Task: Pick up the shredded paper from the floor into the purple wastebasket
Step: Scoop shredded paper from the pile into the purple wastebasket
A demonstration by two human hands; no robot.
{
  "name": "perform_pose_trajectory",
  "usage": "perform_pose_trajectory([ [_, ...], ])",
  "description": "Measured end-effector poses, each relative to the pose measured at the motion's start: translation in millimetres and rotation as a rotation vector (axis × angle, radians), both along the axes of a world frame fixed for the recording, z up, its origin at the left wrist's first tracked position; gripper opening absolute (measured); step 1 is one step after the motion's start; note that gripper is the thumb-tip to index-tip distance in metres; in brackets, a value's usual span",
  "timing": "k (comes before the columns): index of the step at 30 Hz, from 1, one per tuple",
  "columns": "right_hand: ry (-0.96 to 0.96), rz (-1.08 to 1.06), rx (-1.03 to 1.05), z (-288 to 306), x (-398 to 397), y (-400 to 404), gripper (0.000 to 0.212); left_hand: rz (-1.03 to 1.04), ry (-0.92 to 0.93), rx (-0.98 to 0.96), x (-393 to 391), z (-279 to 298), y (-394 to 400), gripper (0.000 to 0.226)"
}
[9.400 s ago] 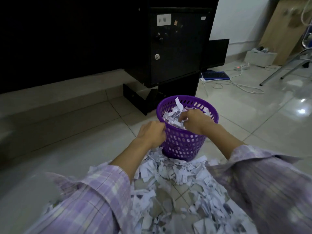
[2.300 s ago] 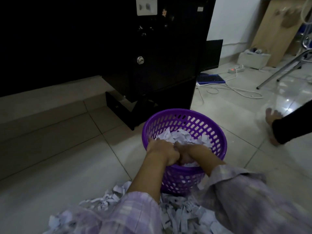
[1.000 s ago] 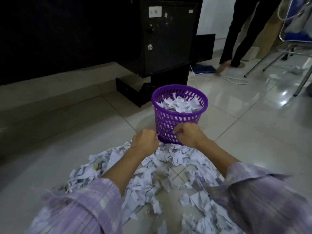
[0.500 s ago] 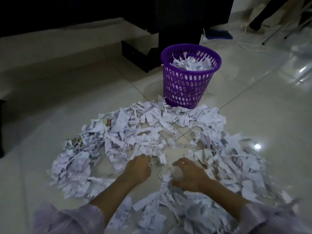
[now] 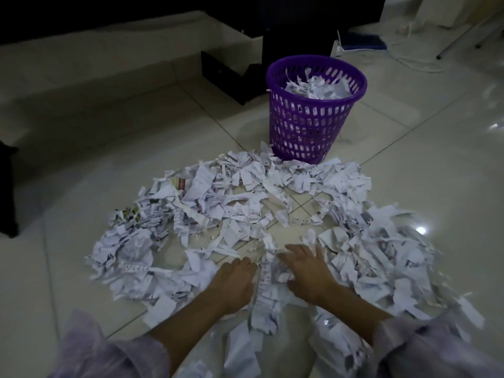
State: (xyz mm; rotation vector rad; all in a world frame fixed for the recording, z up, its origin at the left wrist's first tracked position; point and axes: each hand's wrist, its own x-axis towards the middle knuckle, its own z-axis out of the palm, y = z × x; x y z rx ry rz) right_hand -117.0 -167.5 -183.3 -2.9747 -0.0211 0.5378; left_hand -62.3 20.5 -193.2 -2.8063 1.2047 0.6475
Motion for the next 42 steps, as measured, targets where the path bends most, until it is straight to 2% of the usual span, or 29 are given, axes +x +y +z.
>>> perform_pose_trajectory([
  [6, 0.186, 0.19, 0.024, -11, -24, 23, 0.102, -0.02, -0.038, 0.075, 5, 0, 9, 0.048],
  [8, 0.185, 0.204, 0.048, -17, -21, 26, 0.088, -0.024, -0.025, 0.087, 6, 0, 10, 0.049],
  [11, 0.016, 0.091, 0.085, -14, 0, 18, 0.051, -0.023, -0.033, 0.043, 9, 2, 4, 0.047],
  [15, -0.118, -0.136, 0.118, -9, 28, -12, 0.042, -0.065, -0.032, 0.011, 8, 3, -9, 0.051],
  [17, -0.135, -0.167, 0.174, -4, 33, -25, 0.042, -0.076, -0.039, -0.029, 8, 4, -15, 0.052],
  [21, -0.155, -0.198, 0.114, 6, 32, -51, 0.068, -0.034, -0.042, -0.039, 11, 6, -27, 0.055],
  [23, -0.22, -0.302, 0.063, 8, 31, -66, 0.07, 0.037, -0.059, -0.083, 19, 4, -37, 0.047],
  [25, -0.192, -0.469, 0.033, 3, 29, -78, 0.085, 0.155, -0.038, -0.119, 27, 3, -48, 0.044],
  [27, -0.085, -0.635, 0.081, -5, 25, -87, 0.105, 0.274, 0.037, -0.156, 33, 3, -58, 0.052],
  [29, -0.004, -0.723, 0.244, -11, 20, -91, 0.121, 0.378, 0.15, -0.223, 39, 1, -67, 0.055],
  [31, 0.029, -0.709, 0.381, -14, 17, -86, 0.13, 0.461, 0.28, -0.285, 44, -1, -76, 0.054],
  [34, 0.079, -0.616, 0.425, -13, 20, -64, 0.131, 0.559, 0.401, -0.37, 49, -1, -90, 0.045],
  [38, 0.17, -0.426, 0.364, -12, 30, -29, 0.128, 0.658, 0.513, -0.44, 49, 7, -105, 0.034],
  [42, 0.216, -0.389, 0.265, -19, 34, -7, 0.125, 0.705, 0.508, -0.46, 55, 14, -106, 0.034],
])
